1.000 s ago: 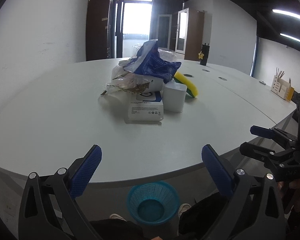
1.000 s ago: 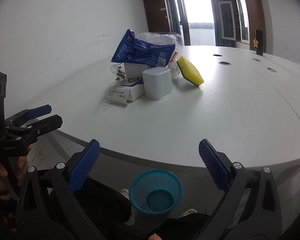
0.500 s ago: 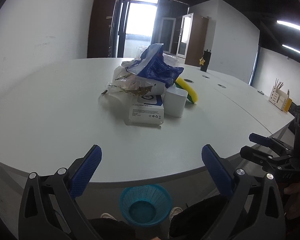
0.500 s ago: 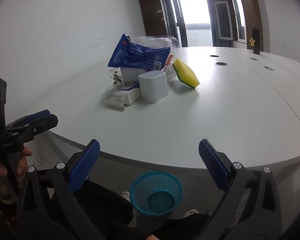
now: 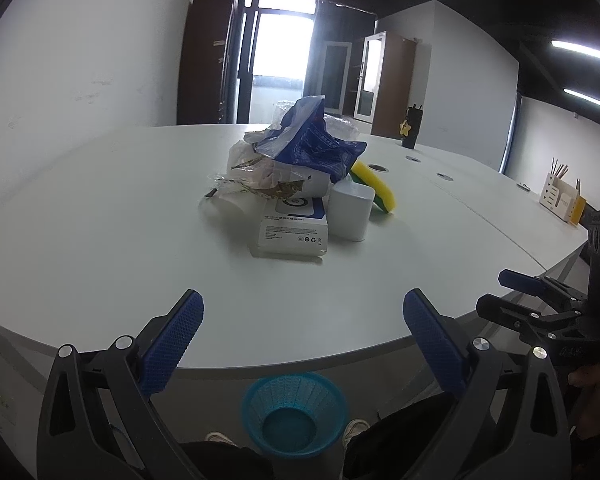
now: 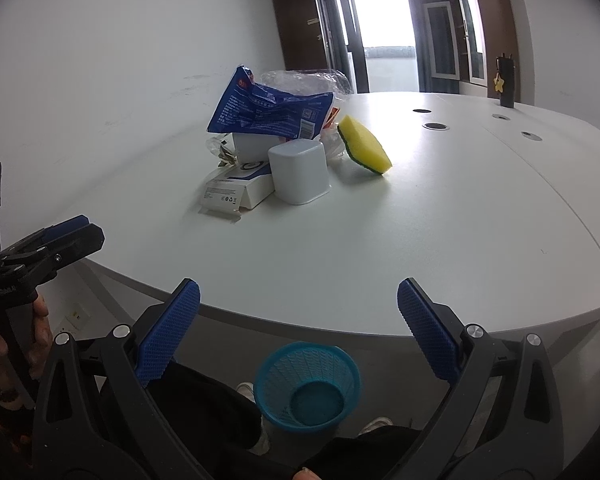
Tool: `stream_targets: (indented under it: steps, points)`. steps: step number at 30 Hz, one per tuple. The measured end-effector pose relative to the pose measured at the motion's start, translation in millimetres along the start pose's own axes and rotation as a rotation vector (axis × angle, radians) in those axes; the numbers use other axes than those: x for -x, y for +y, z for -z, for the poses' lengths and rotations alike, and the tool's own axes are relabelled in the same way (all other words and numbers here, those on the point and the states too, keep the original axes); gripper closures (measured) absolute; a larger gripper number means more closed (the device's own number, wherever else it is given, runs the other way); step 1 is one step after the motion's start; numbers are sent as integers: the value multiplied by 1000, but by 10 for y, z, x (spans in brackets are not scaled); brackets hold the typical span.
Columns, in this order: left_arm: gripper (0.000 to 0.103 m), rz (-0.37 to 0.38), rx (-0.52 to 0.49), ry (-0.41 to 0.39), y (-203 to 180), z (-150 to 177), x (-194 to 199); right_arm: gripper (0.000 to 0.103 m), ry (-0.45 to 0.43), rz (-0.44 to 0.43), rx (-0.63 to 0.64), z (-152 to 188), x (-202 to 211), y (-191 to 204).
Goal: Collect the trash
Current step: 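Grasp the blue plastic bag with the left tool while the right tool grasps the yellow sponge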
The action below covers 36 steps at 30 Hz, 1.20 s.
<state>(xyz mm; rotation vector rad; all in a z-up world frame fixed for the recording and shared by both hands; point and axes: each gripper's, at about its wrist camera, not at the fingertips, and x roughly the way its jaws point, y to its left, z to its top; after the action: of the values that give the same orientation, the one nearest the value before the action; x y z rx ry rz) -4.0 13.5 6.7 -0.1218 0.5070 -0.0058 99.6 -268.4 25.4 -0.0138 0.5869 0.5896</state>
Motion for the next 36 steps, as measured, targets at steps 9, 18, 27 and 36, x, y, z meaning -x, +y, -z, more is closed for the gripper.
stream_targets:
  steps: [9, 18, 27, 36]
  points:
    - [6, 5, 17, -6, -17, -9, 50, 8, 2, 21, -14, 5, -32, -31]
    - [6, -38, -77, -22, -100, -131, 29, 8, -14, 144, 28, 5, -72, -86]
    - [6, -38, -72, -44, 35, -461, -197, 9, 6, 148, 14, -233, -275, -315]
    - [7, -36, -60, -44, 119, -797, -435, 8, 41, 192, 108, -695, -674, -378]
